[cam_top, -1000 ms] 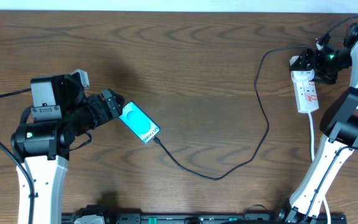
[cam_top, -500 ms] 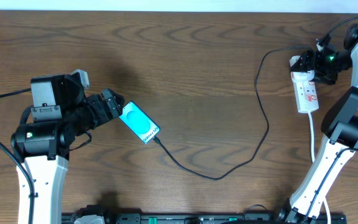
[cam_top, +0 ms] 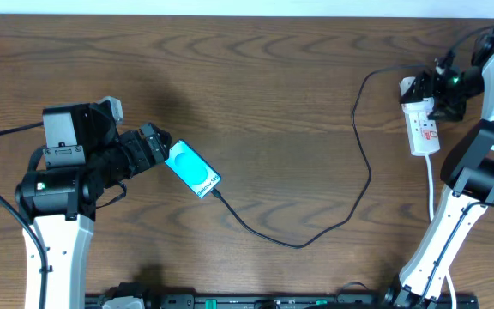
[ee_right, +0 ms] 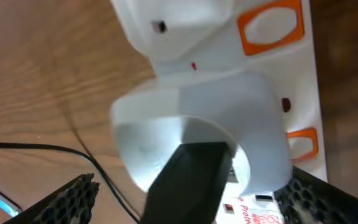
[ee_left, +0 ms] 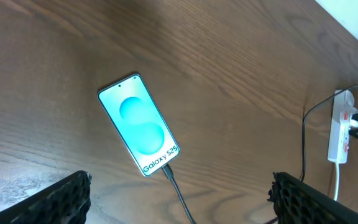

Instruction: Plug charger to phone and switch on socket

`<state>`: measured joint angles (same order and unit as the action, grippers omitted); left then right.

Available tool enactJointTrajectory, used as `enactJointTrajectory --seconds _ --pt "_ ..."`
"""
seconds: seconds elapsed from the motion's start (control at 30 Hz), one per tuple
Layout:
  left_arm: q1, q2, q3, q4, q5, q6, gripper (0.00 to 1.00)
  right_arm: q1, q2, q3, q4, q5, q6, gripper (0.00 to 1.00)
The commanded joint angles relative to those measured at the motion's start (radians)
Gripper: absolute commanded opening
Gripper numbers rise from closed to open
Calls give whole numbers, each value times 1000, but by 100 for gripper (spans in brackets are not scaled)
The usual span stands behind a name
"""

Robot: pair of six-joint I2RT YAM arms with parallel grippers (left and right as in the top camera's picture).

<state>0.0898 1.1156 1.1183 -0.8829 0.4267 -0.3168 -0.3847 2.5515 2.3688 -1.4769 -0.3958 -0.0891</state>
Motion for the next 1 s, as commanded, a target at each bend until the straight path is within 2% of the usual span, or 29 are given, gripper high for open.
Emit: enactJointTrajectory --seconds 0.0,0.97 --pt "3 7 -6 -3 -10 2 92 11 42 -1 -8 39 44 91" --pt "3 7 -6 -4 -10 2 92 11 42 76 -3 -52 -70 93"
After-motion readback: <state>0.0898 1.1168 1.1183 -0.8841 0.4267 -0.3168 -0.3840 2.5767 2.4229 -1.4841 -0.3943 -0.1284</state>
